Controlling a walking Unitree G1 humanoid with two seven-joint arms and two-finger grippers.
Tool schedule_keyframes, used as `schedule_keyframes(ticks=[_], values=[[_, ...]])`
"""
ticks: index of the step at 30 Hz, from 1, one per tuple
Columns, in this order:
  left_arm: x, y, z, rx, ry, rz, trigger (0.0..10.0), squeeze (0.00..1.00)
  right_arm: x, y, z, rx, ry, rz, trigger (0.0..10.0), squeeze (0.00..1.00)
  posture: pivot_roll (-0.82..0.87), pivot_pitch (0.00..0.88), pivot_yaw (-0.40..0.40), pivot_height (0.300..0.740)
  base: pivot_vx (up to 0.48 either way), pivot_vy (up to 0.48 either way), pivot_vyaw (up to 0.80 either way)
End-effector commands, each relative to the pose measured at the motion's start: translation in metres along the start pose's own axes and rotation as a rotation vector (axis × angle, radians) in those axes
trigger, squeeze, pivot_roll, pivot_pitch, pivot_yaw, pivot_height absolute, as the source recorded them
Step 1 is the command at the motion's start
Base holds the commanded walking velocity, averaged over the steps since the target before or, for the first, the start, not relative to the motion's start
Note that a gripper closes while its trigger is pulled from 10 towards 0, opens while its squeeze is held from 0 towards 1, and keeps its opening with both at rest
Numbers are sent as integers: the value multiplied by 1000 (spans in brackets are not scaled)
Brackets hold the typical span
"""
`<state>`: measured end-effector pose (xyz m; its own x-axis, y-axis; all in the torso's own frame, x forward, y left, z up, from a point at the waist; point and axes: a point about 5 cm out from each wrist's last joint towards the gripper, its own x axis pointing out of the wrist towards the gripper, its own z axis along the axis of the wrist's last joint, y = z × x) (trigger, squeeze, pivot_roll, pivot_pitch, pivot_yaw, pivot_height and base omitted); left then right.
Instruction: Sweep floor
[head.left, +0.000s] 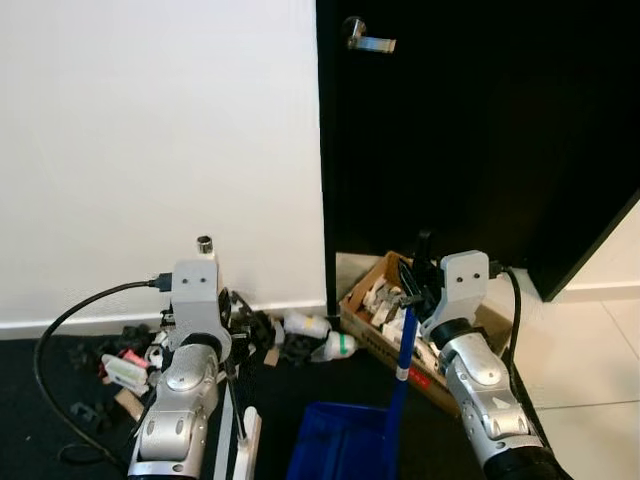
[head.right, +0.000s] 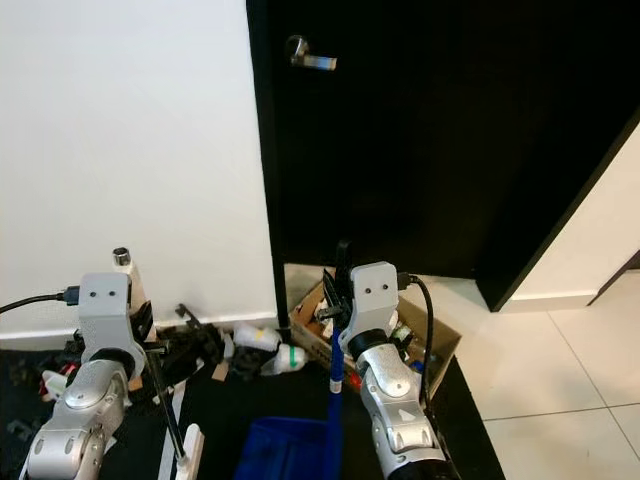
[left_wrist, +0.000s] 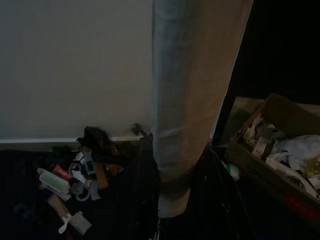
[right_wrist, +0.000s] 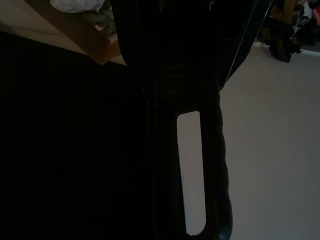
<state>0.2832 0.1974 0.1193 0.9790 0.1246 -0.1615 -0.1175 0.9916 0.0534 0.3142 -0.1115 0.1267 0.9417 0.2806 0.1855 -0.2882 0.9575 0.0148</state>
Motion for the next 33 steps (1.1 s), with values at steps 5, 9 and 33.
schedule_keyframes(ticks=[5, 9, 33], values=[[-1, 0, 0, -3, -10, 10, 10000, 0, 0, 0, 1, 0, -12, 2, 10000, 0, 68, 132, 31, 740, 480, 0, 0], [-1, 0, 0, -3, -9, 11, 10000, 0, -1, 0, 1, -1, -12, 1, 10000, 0, 67, 133, 31, 740, 480, 0, 0], [-2, 5, 2, -20, -24, 27, 10000, 0, -1, 1, 0, 3, -10, 6, 10000, 0, 68, 133, 33, 740, 202, 0, 0]])
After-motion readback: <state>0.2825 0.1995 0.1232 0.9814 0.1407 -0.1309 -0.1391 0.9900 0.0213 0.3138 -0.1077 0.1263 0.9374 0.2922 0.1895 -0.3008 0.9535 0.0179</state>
